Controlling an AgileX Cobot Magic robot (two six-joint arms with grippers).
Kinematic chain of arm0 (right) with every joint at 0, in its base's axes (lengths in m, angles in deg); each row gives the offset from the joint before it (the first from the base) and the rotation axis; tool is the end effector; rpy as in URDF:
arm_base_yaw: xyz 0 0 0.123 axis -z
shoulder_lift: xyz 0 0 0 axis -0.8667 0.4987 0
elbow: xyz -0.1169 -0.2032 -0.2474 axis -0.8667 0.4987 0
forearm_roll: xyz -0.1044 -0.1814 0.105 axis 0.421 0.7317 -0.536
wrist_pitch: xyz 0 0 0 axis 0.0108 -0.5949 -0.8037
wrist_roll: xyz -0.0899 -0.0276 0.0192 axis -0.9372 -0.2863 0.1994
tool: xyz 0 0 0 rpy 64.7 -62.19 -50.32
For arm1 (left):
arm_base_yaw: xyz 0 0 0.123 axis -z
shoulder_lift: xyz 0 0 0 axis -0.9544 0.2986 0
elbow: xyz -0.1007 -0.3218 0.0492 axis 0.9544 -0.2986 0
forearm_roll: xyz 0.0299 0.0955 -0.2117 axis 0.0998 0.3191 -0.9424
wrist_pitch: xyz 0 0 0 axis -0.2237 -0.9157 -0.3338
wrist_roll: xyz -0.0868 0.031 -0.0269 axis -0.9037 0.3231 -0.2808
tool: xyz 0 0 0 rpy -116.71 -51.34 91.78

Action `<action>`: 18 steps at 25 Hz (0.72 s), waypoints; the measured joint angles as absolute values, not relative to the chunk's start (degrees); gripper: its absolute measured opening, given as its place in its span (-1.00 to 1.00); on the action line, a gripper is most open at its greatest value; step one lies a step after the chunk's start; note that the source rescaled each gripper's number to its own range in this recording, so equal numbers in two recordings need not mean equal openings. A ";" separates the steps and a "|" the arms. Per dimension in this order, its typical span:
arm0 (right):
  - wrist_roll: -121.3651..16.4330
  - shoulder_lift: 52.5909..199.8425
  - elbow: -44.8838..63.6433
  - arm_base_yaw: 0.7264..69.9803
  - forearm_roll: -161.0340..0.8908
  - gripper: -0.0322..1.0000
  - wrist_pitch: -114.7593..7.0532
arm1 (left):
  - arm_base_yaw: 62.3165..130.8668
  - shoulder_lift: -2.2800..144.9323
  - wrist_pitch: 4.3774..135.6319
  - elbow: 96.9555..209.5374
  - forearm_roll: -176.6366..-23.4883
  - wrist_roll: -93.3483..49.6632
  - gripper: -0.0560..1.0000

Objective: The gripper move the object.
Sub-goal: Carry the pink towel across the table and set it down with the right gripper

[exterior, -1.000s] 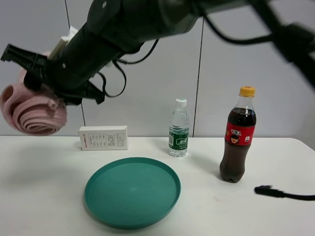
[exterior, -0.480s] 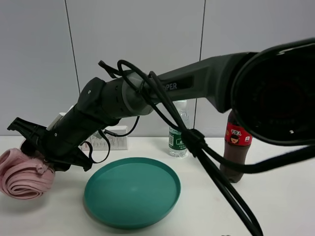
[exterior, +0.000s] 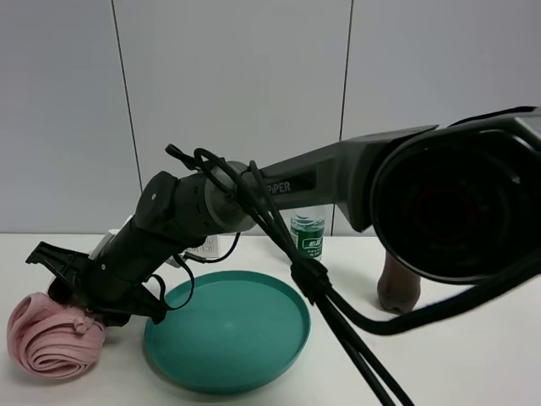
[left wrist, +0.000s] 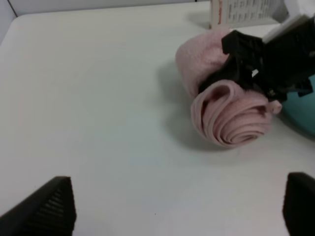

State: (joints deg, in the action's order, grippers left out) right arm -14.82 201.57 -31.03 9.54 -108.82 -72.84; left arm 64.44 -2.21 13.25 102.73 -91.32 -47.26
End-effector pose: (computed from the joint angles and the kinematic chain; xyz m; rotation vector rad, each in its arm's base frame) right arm 0.3580 0.4776 0.1312 -0.2110 2.6481 1.0569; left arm -0.0724 -0.0174 0.2683 0.0124 2.0257 0.0866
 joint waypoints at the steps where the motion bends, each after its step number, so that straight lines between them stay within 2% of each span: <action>1: -14.82 201.65 -31.03 9.54 -108.46 -0.94 -72.78 | 64.44 -2.21 13.25 102.73 -91.32 -47.26 1.00; 15: -10.54 201.65 -31.17 9.54 -105.65 -0.93 -73.16 | 64.44 -2.21 13.25 102.73 -91.32 -47.26 1.00; 18: -10.01 201.65 -31.17 9.54 -104.91 -0.77 -74.05 | 64.44 -2.21 13.25 102.73 -91.32 -47.26 1.00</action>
